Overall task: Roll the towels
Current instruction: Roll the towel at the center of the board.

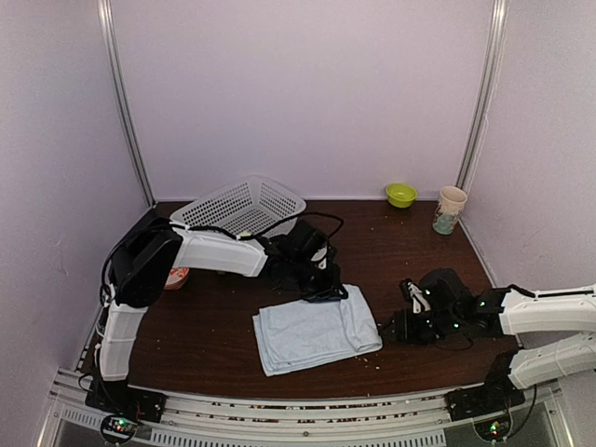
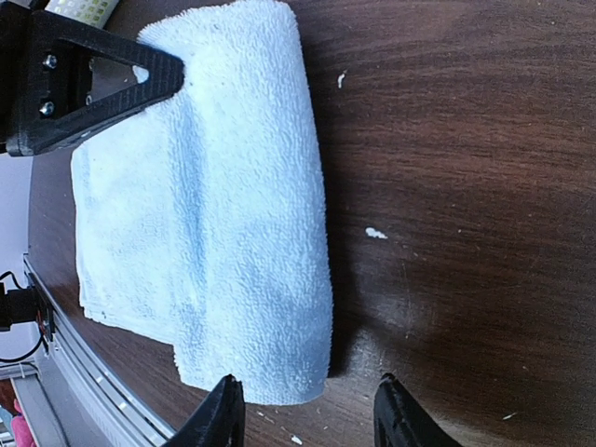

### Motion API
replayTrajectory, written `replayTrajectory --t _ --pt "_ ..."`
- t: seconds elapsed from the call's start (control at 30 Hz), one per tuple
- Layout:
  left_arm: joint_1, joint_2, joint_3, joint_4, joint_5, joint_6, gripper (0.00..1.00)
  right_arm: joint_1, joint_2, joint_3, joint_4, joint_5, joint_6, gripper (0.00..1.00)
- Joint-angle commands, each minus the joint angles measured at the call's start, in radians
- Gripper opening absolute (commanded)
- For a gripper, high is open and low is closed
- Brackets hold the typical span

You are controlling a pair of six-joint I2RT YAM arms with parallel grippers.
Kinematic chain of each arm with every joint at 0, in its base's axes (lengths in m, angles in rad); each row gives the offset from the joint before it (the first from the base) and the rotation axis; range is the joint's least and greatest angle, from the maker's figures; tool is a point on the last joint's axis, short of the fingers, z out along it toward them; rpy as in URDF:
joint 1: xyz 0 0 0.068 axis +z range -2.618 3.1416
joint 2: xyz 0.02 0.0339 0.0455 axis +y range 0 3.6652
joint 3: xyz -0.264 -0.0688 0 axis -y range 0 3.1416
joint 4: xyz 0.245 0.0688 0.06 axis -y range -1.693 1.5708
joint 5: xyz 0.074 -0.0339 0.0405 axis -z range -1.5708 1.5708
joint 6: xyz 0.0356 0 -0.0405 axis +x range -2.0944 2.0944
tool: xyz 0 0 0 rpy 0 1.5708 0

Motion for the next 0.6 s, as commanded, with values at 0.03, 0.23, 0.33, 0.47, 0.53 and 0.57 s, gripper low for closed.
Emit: replayTrajectory --t 0.03,0.23,0.33,0.47,0.53,0.57 --pt "0.017 -0.009 -0.041 0.027 0.011 0.002 0.06 0.019 -0.007 0.033 0.005 -0.005 -0.009 0.48" --pt "0.021 -0.057 -0.066 -0.096 -0.029 0.073 0.38 0.043 -0.007 0.091 -0.031 0.005 -0.014 0.48" --pt "0.021 -0.122 -0.108 -0.146 -0.054 0.109 0.44 0.061 -0.004 0.116 -0.033 0.009 -0.009 0.48" --pt "0.014 -0.229 -0.167 -0.185 -0.08 0.136 0.45 0.094 0.029 0.152 -0.031 0.012 -0.009 0.45" --pt "0.001 -0.27 -0.189 -0.194 -0.099 0.145 0.44 0.112 0.053 0.163 -0.02 0.009 -0.011 0.42" --pt "-0.005 -0.28 -0.188 -0.197 -0.106 0.145 0.43 0.118 0.063 0.164 -0.013 0.009 -0.011 0.4"
